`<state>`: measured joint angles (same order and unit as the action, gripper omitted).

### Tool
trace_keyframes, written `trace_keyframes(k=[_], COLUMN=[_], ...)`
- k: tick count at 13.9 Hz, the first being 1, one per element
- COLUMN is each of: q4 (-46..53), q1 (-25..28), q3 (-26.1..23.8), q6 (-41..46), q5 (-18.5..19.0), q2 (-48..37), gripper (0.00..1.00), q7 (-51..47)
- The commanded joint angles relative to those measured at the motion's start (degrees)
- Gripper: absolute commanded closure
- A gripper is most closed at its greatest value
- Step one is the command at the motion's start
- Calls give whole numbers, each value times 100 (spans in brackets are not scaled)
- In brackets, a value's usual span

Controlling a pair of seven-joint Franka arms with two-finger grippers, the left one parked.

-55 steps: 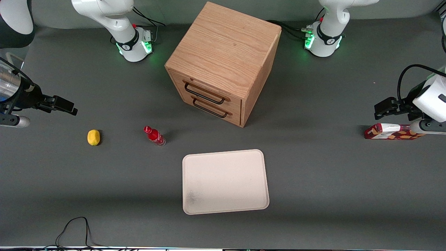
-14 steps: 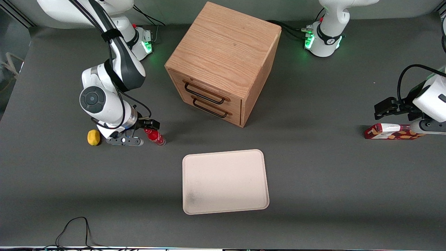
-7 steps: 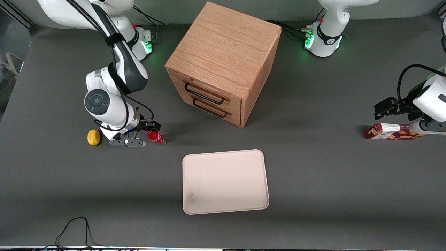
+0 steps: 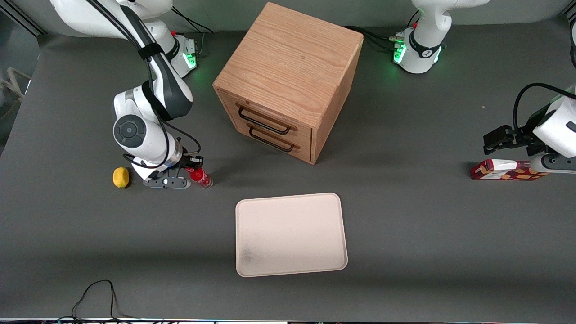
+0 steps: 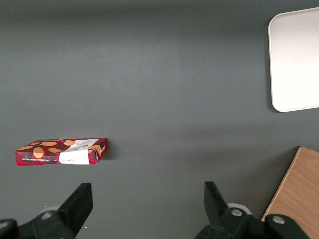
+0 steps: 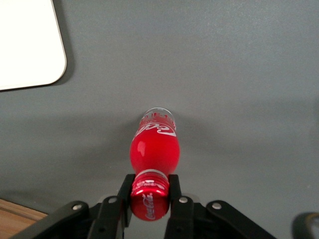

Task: Place coke bottle on tray
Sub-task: 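Lower the right gripper over the bottle cap and close on it, then lift the bottle by its cap with the right gripper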

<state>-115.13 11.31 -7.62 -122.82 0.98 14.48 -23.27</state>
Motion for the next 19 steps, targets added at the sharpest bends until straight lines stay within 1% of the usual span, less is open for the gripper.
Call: trace_keyframes(k=[1,2,3,5,8,10,12,13,15,17,19], q4=[-10,156,462,1270,2806,3940,4960,5374,5912,6421,6775], q1=[56,56,47,12,-49,-76,-102,-102,-111,-111,-102], q3=[41,41,41,50,59,67,67,76,76,15,-20], q6=[3,178,615,1634,3153,4130,4800,4977,5022,4909,4463], q5=[51,51,43,34,-19,-19,-10,-10,-19,-10,-19], q2=[-120,-173,-191,-165,-51,334,756,958,1319,1784,2224], gripper=[100,100,100,100,100,100,100,100,100,100,100], q7=[-10,-37,-72,-116,-98,-98,-116,-168,-405,-616,-827])
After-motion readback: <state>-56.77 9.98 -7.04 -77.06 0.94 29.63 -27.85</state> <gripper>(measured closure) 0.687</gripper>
